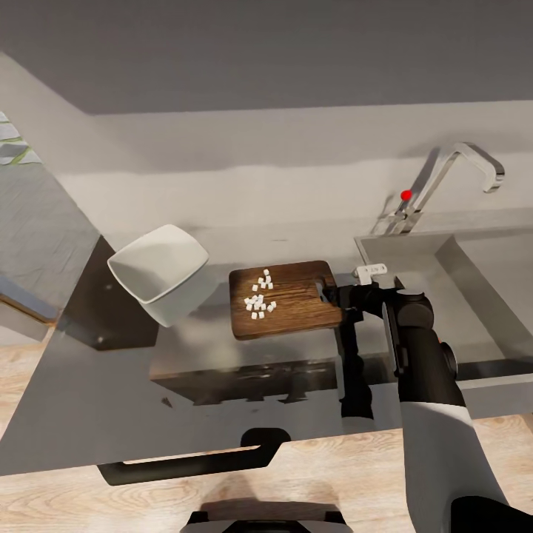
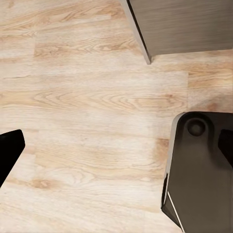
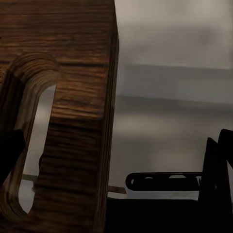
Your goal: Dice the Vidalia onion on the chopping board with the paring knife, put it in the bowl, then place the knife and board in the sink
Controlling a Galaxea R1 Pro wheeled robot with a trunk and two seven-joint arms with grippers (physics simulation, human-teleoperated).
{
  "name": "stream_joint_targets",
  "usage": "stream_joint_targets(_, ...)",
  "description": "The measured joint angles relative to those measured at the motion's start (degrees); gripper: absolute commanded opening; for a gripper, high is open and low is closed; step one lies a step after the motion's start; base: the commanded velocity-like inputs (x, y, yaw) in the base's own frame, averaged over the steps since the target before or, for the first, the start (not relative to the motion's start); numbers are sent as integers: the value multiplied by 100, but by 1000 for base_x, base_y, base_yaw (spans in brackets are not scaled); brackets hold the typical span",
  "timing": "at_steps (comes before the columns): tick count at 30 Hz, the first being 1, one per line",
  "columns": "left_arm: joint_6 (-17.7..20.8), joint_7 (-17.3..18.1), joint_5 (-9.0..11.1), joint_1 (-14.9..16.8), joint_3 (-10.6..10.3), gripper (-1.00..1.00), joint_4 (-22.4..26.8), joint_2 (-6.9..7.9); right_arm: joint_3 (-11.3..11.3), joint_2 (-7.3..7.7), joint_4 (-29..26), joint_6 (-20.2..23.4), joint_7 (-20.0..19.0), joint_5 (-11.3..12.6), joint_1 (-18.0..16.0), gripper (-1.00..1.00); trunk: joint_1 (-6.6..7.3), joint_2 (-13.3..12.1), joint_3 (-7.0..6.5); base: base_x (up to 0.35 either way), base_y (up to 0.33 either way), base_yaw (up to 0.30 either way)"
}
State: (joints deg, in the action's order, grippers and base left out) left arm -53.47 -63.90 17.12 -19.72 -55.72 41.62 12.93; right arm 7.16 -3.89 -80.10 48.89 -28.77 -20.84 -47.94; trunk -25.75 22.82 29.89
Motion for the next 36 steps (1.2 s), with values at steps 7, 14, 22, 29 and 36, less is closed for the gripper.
stream_joint_targets(7, 0, 1, 0, 0, 0, 100, 0, 0, 0, 6, 1, 0, 0, 0, 0, 100, 0, 0, 0, 0, 0, 0)
stream_joint_targets(14, 0, 3, 0, 0, 0, 100, -3, -3, 0, 8, 0, 0, 0, 0, 0, 100, 0, 0, 0, 0, 0, 0)
stream_joint_targets(22, 0, 2, 1, 0, 0, 100, -3, -7, 0, 5, 0, -1, 0, -2, 0, 100, 0, 0, 17, 0, 0, 0)
stream_joint_targets(29, 0, 0, 0, -1, 1, 100, -3, -7, 0, 8, -41, -15, -5, -18, -1, 100, 2, 2, 50, 0, 0, 0)
stream_joint_targets(36, 0, 0, 0, -1, 1, 100, -3, -5, 0, 8, -46, -16, -4, -20, -1, 100, 2, 2, 52, 0, 0, 0)
